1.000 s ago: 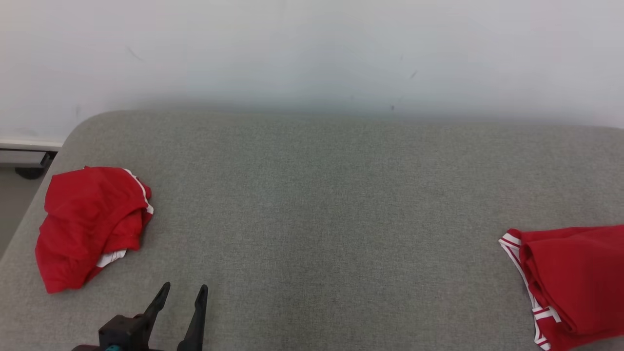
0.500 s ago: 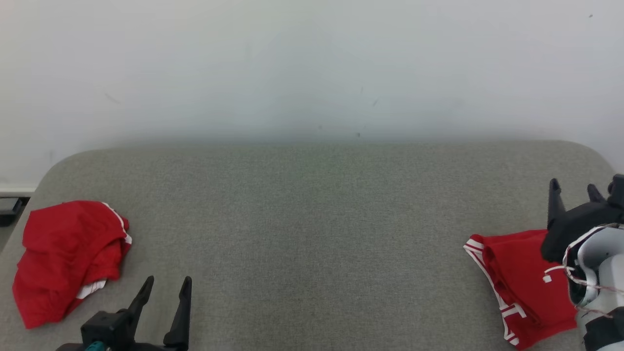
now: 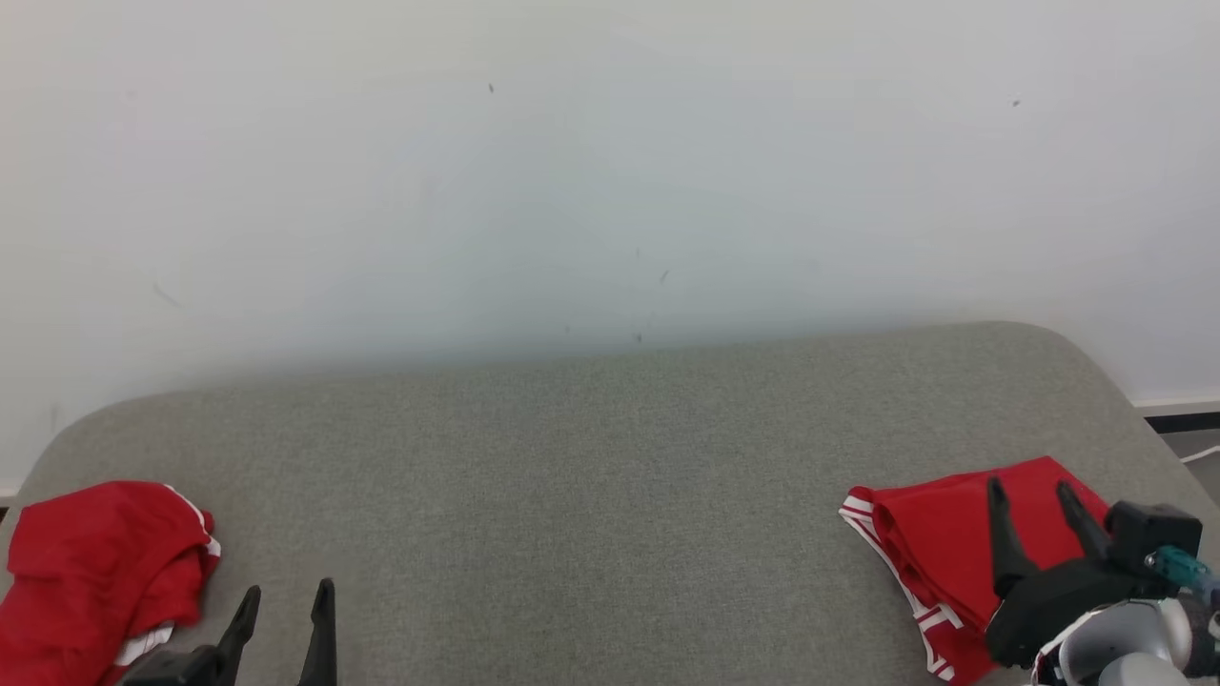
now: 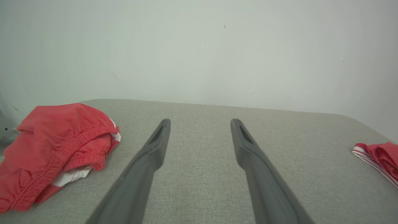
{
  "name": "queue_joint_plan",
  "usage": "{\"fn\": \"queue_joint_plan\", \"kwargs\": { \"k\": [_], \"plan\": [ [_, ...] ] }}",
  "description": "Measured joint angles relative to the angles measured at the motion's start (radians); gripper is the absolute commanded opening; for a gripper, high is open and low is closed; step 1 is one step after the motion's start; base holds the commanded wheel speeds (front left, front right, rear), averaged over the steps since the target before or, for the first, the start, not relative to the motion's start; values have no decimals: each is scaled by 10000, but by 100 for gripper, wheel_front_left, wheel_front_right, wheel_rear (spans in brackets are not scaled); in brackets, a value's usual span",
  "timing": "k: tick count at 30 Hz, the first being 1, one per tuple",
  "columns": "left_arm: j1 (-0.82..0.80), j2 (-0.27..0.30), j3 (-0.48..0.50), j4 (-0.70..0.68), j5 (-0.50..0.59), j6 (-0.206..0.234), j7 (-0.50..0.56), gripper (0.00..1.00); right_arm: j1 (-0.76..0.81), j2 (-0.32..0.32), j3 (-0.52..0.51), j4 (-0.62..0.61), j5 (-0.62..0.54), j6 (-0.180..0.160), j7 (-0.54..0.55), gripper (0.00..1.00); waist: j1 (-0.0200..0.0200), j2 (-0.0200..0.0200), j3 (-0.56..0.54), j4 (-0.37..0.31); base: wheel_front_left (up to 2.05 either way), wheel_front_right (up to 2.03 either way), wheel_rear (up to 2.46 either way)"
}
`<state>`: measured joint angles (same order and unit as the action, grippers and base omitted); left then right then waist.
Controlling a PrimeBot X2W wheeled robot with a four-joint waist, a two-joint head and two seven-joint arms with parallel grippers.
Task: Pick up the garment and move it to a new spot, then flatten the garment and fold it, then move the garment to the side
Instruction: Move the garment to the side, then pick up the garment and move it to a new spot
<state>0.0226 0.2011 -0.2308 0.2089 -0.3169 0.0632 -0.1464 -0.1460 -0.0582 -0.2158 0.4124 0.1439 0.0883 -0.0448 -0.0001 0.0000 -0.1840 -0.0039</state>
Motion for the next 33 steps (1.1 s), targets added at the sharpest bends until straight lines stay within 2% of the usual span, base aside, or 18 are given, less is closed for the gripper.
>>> {"fn": "queue_joint_plan", "kwargs": {
  "k": [12, 22, 33],
  "plan": [
    [559, 63, 127, -58, -6, 159, -8, 100, 504, 119, 1260, -608, 247, 176, -96, 100, 0, 0, 9, 134, 0, 0, 0],
    [547, 54, 150, -65, -8, 173, -4, 100, 581, 123, 1687, -715, 518, 174, -79, 100, 1, 0, 213, 418, 0, 0, 0],
    [153, 63, -61, -130, 82, 171, 96, 100, 918, 119, 1885, -1009, 957, -59, -71, 100, 1, 0, 321, 1029, 0, 0, 0]
  ]
}}
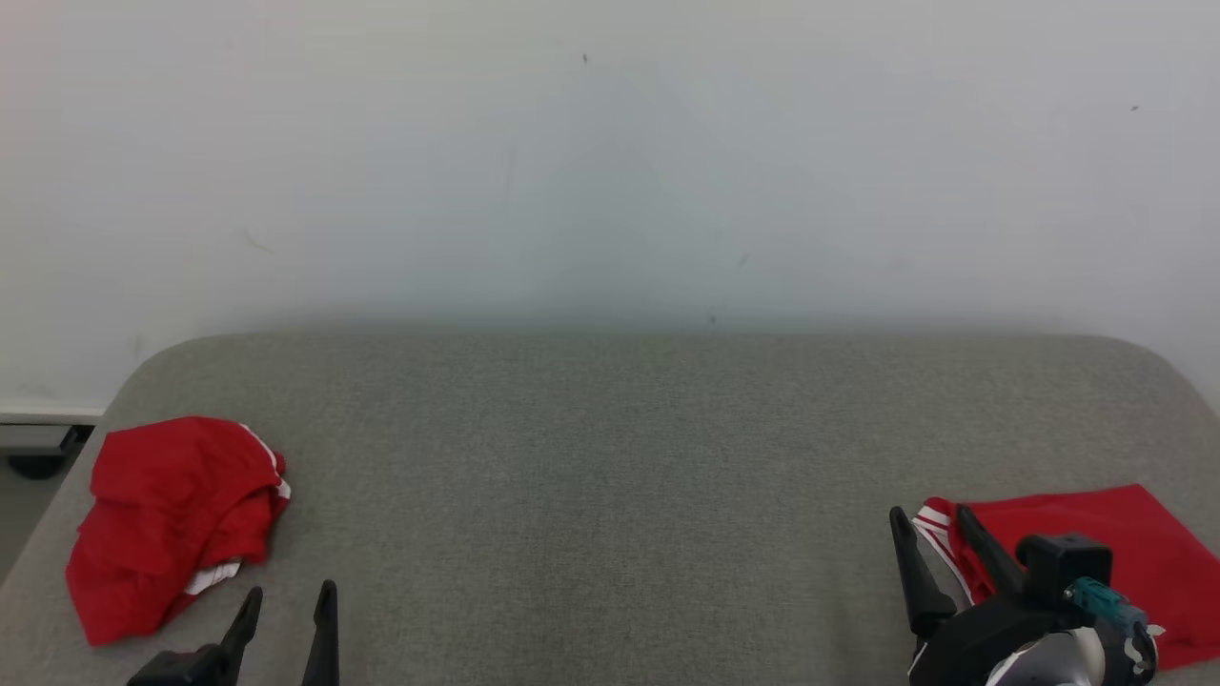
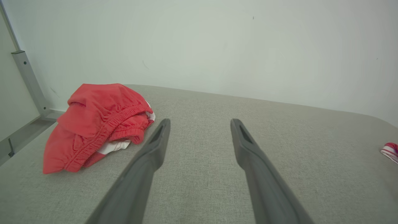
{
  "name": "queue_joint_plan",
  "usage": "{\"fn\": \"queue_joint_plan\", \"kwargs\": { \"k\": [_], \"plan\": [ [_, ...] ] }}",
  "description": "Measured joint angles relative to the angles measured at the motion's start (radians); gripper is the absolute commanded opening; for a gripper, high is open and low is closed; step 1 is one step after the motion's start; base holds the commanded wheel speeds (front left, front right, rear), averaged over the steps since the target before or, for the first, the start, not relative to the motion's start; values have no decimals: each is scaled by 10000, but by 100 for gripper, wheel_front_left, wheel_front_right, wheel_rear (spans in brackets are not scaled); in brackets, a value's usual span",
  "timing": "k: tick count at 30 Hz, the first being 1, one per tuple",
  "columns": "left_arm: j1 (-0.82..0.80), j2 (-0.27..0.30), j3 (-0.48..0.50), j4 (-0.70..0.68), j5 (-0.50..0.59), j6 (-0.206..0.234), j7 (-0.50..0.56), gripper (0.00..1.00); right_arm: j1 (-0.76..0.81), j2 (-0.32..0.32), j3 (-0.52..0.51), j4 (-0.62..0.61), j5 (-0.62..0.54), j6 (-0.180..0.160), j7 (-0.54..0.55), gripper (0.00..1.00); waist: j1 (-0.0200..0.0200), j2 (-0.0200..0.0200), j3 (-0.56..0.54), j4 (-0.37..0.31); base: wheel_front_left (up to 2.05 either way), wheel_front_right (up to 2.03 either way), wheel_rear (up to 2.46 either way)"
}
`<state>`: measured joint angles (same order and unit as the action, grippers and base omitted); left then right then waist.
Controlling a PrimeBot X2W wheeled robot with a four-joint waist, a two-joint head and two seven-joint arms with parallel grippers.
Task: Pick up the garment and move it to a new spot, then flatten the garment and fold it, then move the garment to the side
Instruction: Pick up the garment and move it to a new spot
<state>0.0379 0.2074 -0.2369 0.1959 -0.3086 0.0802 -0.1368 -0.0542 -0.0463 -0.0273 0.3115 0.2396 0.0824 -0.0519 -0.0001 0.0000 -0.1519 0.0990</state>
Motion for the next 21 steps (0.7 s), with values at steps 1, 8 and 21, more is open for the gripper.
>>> {"fn": "queue_joint_plan", "kwargs": {
  "k": [1, 8, 21],
  "plan": [
    [-12, 29, 10, -25, 8, 2, 15, 100, 4, 2, 100, 0, 82, -38, 2, 100, 0, 0, 12, 106, 0, 0, 0],
    [73, 211, 274, -215, 19, 88, 17, 100, -176, 8, 849, 42, 523, -213, 6, 100, 2, 0, 87, 983, 0, 0, 0],
    [137, 378, 284, -320, 199, 75, 219, 100, -194, 12, 1216, 31, 988, -562, -90, 100, 1, 0, 249, 2762, 0, 0, 0]
  ]
}}
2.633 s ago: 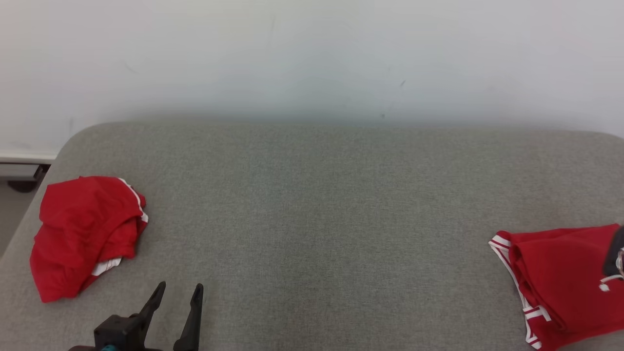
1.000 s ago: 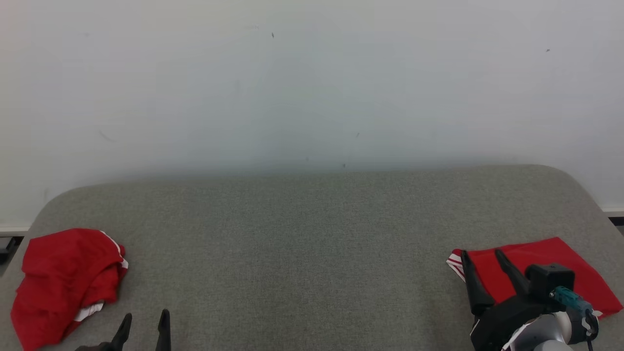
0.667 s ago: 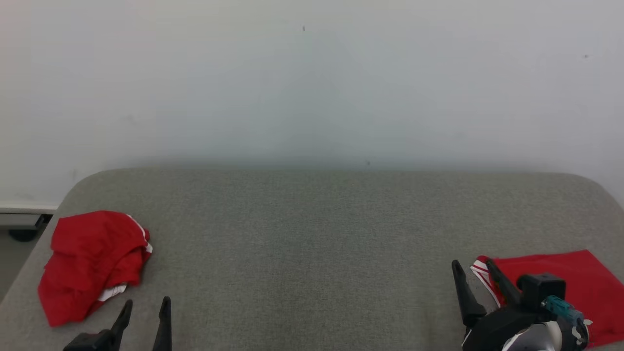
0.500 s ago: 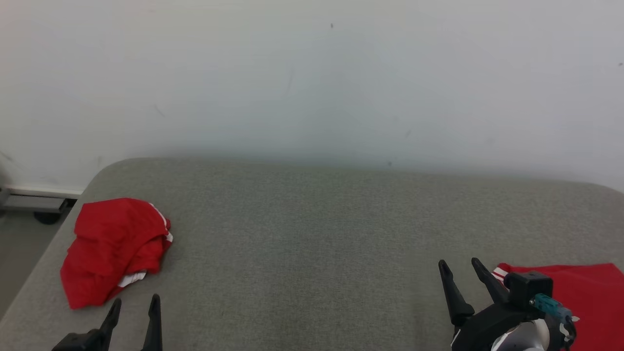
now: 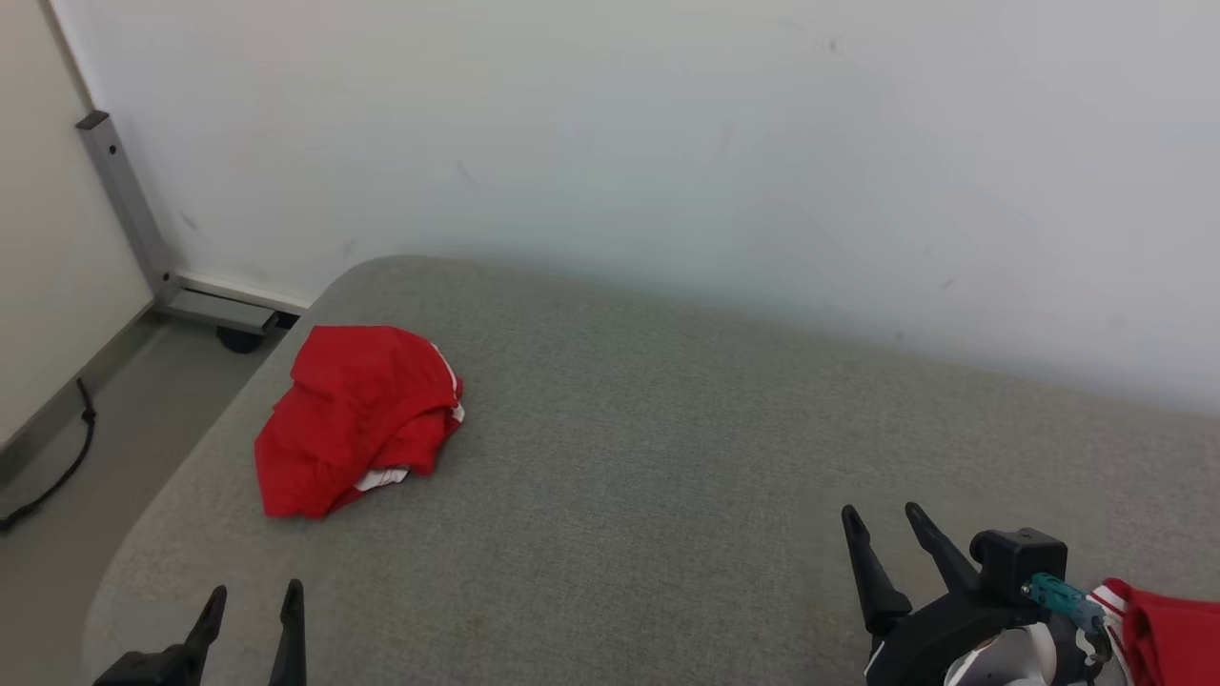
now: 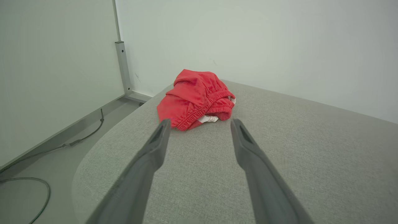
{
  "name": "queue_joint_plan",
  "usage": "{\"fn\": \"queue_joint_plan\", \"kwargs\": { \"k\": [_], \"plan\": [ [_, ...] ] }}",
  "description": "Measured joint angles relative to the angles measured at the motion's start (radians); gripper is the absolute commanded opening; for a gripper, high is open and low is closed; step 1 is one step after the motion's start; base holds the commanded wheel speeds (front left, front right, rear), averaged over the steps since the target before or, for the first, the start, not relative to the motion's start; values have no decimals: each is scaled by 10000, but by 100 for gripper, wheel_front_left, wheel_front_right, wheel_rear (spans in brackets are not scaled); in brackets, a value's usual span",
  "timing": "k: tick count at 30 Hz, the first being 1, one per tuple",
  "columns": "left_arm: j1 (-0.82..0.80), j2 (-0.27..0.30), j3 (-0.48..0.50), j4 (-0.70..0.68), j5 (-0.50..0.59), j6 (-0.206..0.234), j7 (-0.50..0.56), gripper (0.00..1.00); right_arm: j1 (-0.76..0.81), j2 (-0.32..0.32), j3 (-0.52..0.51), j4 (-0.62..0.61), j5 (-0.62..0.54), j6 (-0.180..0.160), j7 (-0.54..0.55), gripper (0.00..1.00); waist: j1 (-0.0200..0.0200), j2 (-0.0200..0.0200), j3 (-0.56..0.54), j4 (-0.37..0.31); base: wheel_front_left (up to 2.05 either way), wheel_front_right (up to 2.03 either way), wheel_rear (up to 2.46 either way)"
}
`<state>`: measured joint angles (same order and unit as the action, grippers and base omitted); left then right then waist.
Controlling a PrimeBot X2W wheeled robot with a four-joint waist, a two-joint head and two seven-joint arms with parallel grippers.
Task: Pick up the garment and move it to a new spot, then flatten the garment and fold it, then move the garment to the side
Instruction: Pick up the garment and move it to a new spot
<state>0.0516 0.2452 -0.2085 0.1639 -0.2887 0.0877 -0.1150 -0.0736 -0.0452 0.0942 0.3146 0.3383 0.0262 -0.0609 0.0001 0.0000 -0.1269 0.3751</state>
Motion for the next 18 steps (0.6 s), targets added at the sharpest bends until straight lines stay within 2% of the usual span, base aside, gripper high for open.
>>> {"fn": "queue_joint_plan", "kwargs": {
  "k": [10, 18],
  "plan": [
    [-201, -159, -282, 44, -27, -125, 136, 100, 141, 6, 13, -198, 138, -267, -21, 100, 0, 0, 170, 530, 0, 0, 0],
    [-1957, -399, -934, 1034, -290, -903, 1005, 100, 686, 4, -12, -1214, 205, -410, -88, 100, 0, 1, 532, 857, 0, 0, 0]
  ]
}}
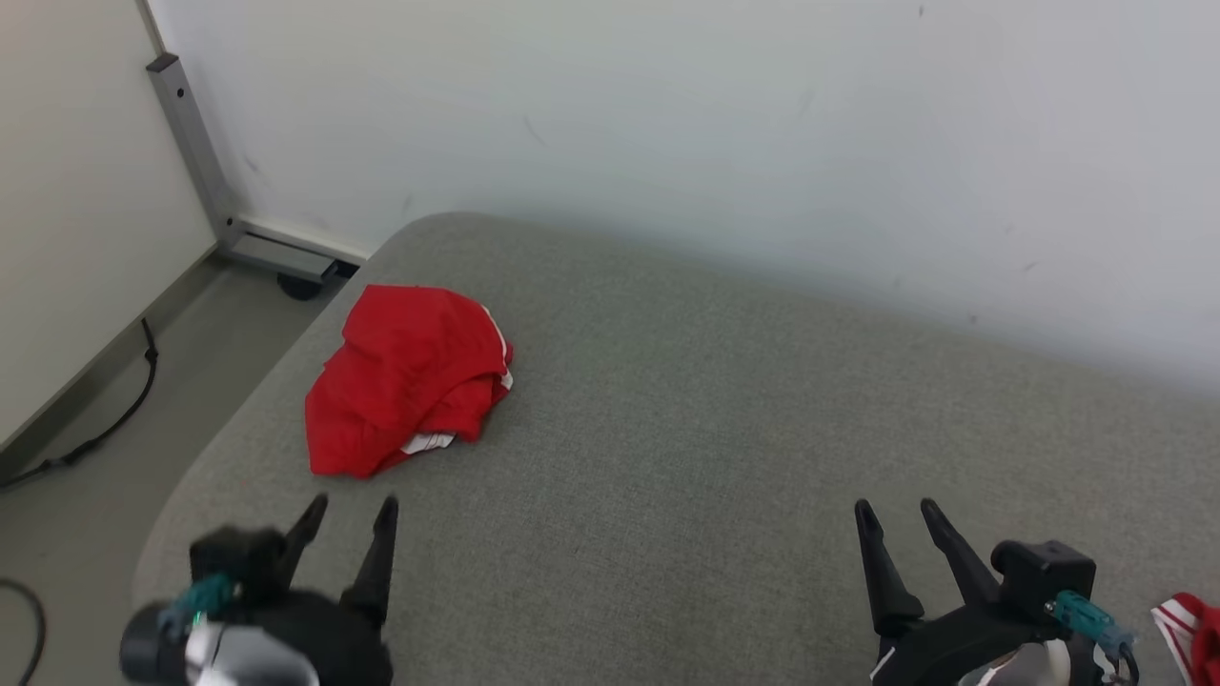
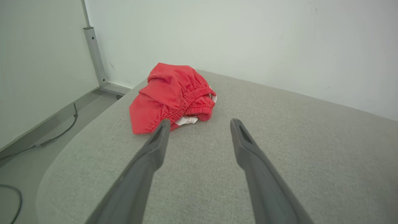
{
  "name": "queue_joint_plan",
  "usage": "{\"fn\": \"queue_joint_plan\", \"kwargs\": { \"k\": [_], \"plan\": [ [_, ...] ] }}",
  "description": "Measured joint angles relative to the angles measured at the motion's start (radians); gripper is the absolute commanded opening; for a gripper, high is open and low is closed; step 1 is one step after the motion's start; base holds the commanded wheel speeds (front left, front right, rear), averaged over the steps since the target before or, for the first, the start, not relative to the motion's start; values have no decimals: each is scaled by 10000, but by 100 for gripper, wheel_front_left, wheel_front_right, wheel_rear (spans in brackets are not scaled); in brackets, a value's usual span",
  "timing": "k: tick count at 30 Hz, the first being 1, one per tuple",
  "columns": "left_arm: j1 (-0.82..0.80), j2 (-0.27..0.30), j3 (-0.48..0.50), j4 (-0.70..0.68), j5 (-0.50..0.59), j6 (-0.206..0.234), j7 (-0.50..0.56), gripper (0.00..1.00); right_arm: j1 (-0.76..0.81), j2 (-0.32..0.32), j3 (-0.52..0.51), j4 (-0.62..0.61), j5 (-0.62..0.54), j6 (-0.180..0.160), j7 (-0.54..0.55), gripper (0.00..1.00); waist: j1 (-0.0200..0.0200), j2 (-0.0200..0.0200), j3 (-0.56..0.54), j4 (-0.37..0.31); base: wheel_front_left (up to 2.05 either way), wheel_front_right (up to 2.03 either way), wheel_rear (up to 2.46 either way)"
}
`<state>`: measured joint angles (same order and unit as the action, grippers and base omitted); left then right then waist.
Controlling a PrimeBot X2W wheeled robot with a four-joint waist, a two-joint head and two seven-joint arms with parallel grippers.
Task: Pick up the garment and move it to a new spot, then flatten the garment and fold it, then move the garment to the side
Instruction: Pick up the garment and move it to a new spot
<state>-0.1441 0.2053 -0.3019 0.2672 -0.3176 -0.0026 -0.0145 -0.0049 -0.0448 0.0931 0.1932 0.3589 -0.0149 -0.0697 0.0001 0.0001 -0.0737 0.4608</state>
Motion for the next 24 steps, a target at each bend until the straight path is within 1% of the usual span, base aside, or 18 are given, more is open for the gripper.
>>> {"fn": "queue_joint_plan", "kwargs": {
  "k": [4, 7, 9, 12, 16, 24],
  "plan": [
    [-1455, -140, -148, 844, 6, -240, 606, 100, -6, -15, 221, -849, -128, 6, 117, 100, 0, 1, 345, 132, 0, 0, 0],
    [-2590, -268, -502, 1618, 109, -508, 1149, 100, -17, -163, 320, -1430, -274, 6, 303, 100, 1, 1, 677, 190, 0, 0, 0],
    [-3203, -366, -616, 2115, 128, -596, 1494, 100, -36, -267, 483, -1747, -393, 23, 493, 100, 1, 1, 908, 206, 0, 0, 0],
    [-3772, -322, -635, 2731, 378, -596, 1950, 100, -56, -353, 767, -2286, -654, 75, 802, 100, 1, 1, 1269, 170, 0, 0, 0],
    [-4284, -161, -464, 3628, 385, -571, 2717, 100, -60, -616, 819, -3005, -834, 77, 1160, 100, 1, 2, 1756, 0, 0, 0, 0],
    [-5418, 115, 35, 4713, 326, -314, 3647, 100, -74, -1024, 755, -4109, -1057, 59, 1847, 100, 0, 2, 2675, -543, 0, 0, 0]
  ]
}}
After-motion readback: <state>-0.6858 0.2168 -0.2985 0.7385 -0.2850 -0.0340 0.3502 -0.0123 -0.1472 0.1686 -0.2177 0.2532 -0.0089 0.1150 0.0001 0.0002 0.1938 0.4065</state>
